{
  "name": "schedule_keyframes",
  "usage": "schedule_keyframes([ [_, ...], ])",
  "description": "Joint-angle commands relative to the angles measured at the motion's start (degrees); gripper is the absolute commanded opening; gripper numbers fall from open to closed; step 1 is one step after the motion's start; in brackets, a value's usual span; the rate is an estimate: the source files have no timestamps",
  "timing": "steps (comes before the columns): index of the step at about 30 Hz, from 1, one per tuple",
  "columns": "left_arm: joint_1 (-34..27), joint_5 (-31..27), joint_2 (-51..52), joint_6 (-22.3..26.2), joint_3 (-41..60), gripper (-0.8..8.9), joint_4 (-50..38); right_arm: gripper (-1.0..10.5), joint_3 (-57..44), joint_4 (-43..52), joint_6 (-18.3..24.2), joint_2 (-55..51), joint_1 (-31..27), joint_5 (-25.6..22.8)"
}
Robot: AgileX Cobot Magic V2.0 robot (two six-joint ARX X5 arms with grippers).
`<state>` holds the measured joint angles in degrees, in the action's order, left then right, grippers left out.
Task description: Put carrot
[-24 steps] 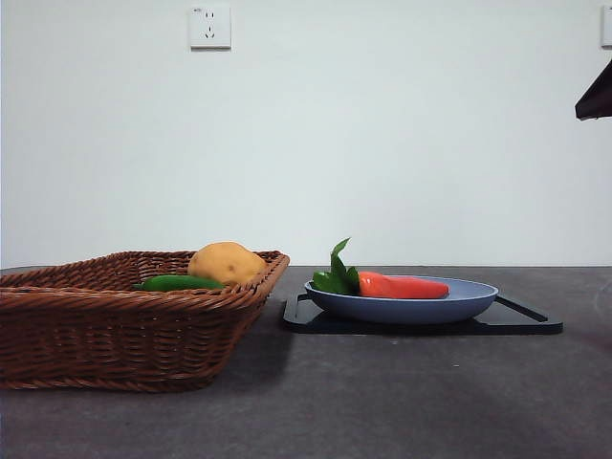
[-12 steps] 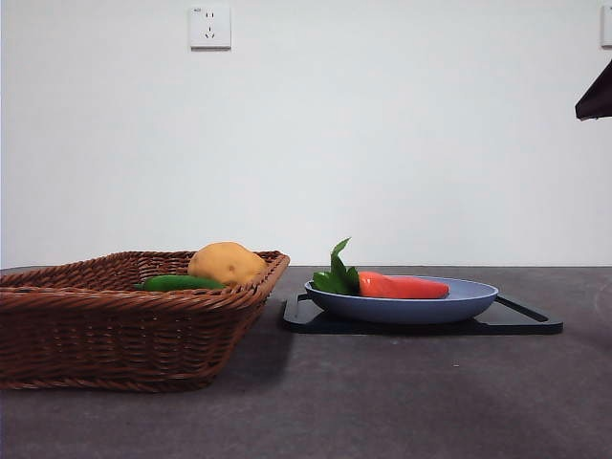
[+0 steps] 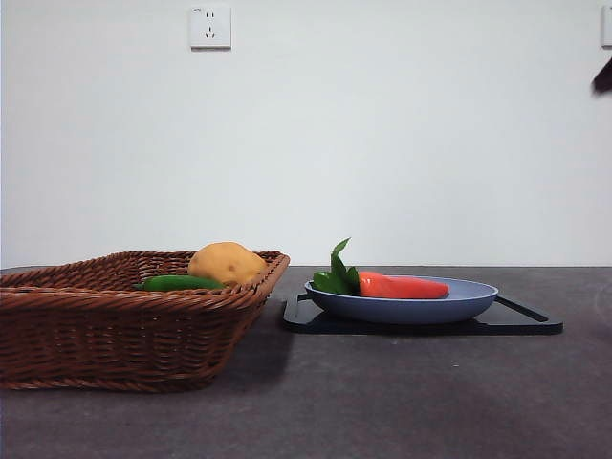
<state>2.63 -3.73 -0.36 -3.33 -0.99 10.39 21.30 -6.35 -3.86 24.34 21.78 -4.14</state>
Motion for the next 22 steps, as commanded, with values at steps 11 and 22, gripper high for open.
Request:
schedule_keyframes([
  [11, -0.15, 0.17, 0.13, -0.50, 0.59, 0.08, -0.52, 0.1, -11.63, 0.76, 3.85, -16.35, -13.14, -0.24],
  [22, -0.15, 0.17, 0.13, -0.50, 0.59, 0.08, -0.52, 0.1, -20.85, 0.46, 3.23, -23.45, -15.06, 5.90],
])
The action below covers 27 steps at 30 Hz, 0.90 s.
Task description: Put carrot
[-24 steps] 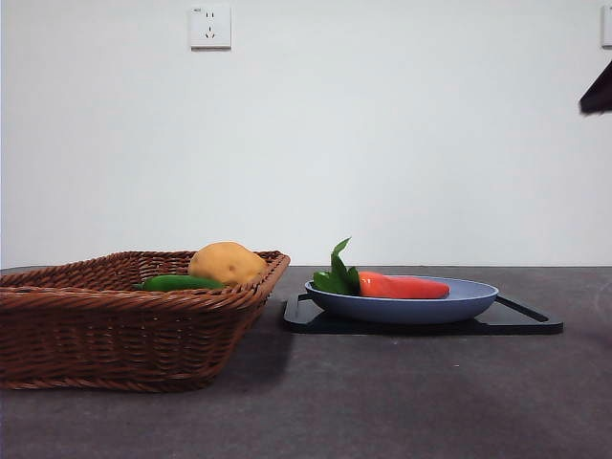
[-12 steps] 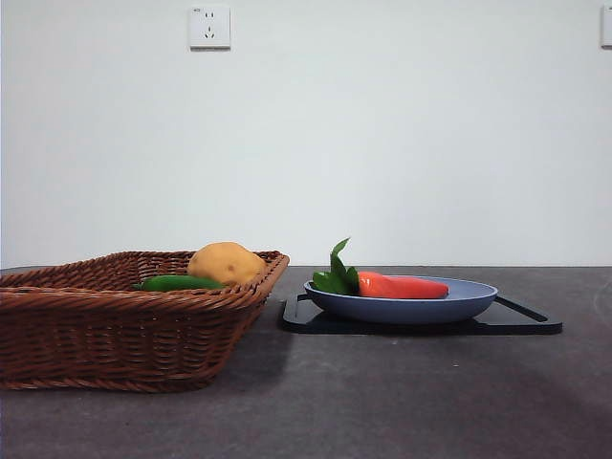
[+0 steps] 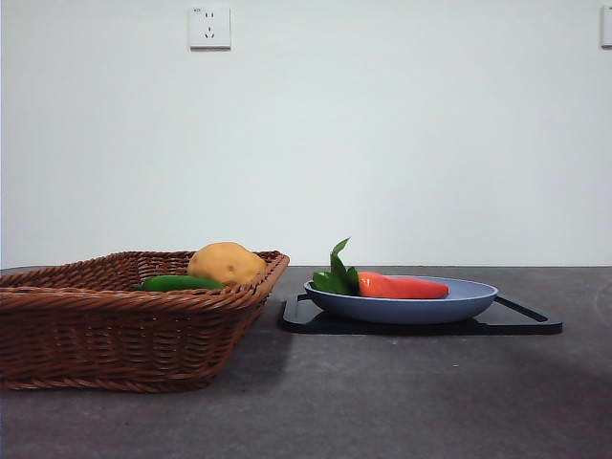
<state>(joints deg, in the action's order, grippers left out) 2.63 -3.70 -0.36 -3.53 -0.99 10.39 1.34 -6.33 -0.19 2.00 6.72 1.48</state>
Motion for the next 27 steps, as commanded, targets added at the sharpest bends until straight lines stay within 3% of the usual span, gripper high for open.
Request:
schedule_keyframes([
  [1, -0.15, 0.17, 0.13, -0.31, 0.59, 0.08, -0.52, 0.1, -0.90, -0.85, -0.42, -1.73, 0.00, 0.42],
  [27, -0.13, 0.15, 0.13, -0.31, 0.59, 0.08, -0.52, 0.1, -0.87, -2.93, -0.39, -2.01, 0.04, 1.18],
])
